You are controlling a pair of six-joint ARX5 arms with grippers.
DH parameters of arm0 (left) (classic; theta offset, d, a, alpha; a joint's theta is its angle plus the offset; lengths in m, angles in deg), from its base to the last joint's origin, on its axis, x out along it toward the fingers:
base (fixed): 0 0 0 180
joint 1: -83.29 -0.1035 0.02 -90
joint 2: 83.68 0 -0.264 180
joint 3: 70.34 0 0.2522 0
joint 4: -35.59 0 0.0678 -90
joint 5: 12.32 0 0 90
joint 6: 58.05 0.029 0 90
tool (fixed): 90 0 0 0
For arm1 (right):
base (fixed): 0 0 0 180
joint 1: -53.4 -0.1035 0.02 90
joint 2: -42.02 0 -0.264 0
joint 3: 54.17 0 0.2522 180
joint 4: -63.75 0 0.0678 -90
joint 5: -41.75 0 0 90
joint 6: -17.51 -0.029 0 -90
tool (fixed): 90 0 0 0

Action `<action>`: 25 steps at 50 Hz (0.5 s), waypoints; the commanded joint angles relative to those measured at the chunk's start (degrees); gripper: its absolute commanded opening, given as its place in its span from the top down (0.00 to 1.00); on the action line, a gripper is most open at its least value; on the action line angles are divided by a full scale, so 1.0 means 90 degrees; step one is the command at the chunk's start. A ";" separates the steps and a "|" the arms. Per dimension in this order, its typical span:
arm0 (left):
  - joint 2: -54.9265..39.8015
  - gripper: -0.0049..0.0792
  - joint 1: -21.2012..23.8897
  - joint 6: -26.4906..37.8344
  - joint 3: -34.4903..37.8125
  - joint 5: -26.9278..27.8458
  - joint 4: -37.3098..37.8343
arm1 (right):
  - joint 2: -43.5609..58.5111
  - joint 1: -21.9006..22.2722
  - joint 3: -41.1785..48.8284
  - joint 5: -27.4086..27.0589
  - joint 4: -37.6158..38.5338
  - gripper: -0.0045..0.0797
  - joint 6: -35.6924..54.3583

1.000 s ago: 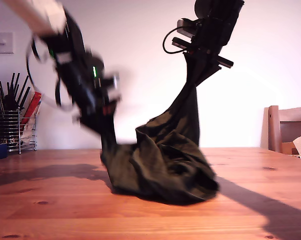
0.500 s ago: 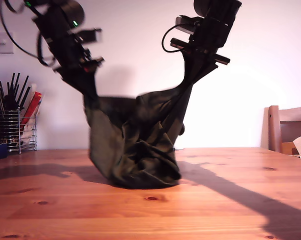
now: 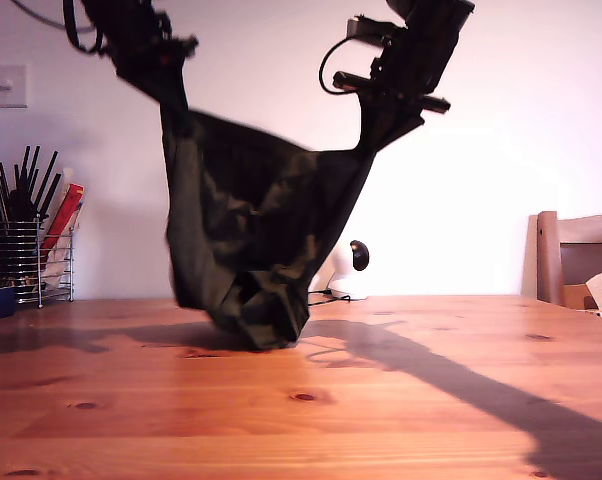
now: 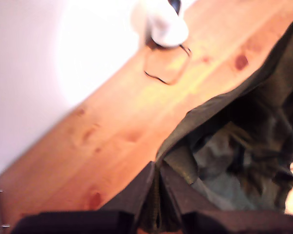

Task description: Fold the underwear in front of you. After folding it, place it to the right side.

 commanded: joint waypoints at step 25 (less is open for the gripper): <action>0.0024 0.97 -0.0041 0.0095 -0.0799 0.0117 0.0750 | -0.0491 0.0000 -0.0051 -0.0265 0.0554 0.96 0.0146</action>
